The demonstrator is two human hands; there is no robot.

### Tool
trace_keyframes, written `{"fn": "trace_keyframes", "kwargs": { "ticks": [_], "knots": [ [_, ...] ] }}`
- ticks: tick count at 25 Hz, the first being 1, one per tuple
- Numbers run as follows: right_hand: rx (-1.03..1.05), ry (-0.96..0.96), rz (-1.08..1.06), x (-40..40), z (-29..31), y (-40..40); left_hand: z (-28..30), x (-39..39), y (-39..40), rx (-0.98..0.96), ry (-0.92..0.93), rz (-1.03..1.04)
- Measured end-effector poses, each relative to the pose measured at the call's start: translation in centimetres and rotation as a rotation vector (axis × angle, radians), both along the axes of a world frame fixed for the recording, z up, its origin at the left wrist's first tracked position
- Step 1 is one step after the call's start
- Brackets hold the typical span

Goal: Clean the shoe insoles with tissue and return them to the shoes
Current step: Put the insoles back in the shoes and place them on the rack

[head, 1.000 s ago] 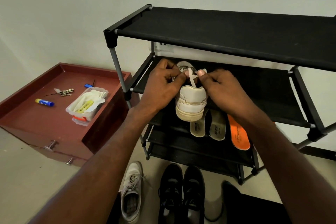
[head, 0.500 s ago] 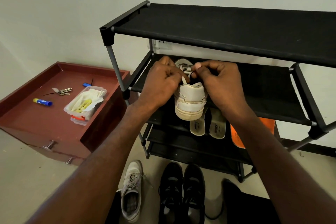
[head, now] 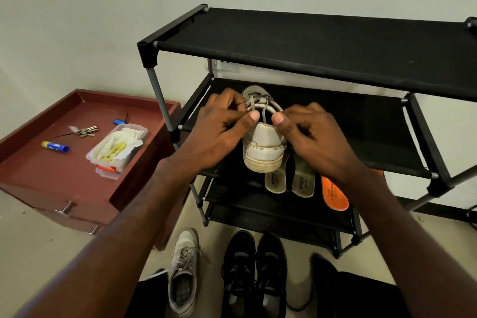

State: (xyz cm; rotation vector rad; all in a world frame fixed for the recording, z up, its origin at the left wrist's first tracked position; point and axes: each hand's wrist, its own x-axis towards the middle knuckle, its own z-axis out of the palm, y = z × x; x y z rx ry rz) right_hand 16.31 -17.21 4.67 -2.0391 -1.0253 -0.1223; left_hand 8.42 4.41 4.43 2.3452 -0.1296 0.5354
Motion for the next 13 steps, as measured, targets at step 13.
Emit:
{"fn": "trace_keyframes", "kwargs": {
  "ticks": [13],
  "knots": [
    [0.081,0.443,0.061,-1.0,-0.4,-0.5,-2.1,-1.4,-1.9,-0.149,0.233,-0.002]
  ]
}}
